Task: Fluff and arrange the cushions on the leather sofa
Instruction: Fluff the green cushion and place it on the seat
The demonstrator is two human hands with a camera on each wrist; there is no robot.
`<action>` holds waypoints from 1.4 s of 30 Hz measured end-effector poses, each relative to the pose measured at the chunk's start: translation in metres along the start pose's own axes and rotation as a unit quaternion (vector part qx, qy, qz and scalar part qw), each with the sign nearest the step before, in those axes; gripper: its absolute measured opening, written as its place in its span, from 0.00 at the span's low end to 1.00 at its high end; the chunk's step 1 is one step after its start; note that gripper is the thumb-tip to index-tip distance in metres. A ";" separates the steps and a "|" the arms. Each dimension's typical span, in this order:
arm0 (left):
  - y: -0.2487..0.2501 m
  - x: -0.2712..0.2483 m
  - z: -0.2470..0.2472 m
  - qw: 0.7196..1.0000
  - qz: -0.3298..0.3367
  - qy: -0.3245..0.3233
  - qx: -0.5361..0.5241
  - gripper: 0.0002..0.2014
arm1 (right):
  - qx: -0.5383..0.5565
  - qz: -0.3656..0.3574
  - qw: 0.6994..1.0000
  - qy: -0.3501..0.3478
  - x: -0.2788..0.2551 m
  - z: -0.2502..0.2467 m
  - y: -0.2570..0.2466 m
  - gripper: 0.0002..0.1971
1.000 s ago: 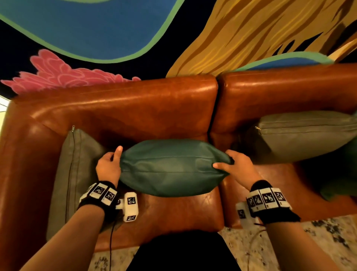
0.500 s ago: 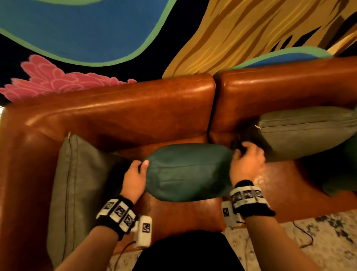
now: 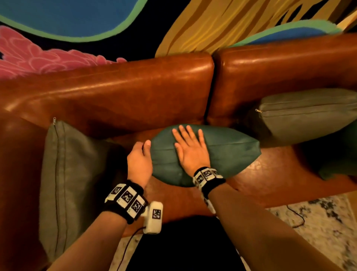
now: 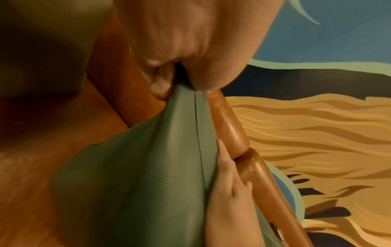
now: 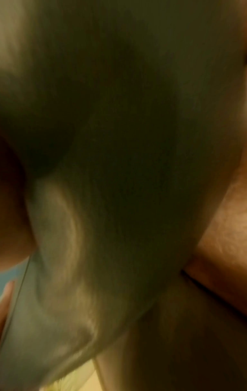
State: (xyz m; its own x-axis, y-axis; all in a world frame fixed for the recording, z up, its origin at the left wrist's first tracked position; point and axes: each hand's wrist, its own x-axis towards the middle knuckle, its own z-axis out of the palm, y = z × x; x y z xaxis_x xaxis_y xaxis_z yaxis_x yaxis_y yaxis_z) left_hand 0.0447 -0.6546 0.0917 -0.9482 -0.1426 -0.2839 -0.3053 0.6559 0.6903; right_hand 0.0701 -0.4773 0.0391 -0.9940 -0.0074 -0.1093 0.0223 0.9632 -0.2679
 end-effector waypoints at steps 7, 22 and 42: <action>-0.005 0.009 -0.004 1.000 -0.017 0.003 0.005 0.17 | -0.054 0.129 0.990 0.001 -0.012 -0.010 0.089 0.29; 0.003 0.024 -0.031 0.996 -0.085 0.020 0.026 0.29 | 0.264 0.414 0.862 0.125 -0.021 -0.072 0.109 0.27; 0.031 0.006 -0.102 0.996 0.009 0.090 0.022 0.26 | 0.144 0.327 0.930 0.091 -0.049 -0.139 0.105 0.31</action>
State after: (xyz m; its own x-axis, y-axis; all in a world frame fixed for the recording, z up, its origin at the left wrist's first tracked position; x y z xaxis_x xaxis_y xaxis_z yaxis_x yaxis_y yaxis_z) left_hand 0.0207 -0.7108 0.1800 -0.9550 -0.2588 -0.1451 -0.2879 0.6904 0.6637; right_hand 0.1064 -0.3382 0.1489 -0.7591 0.6248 -0.1825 0.6297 0.6339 -0.4490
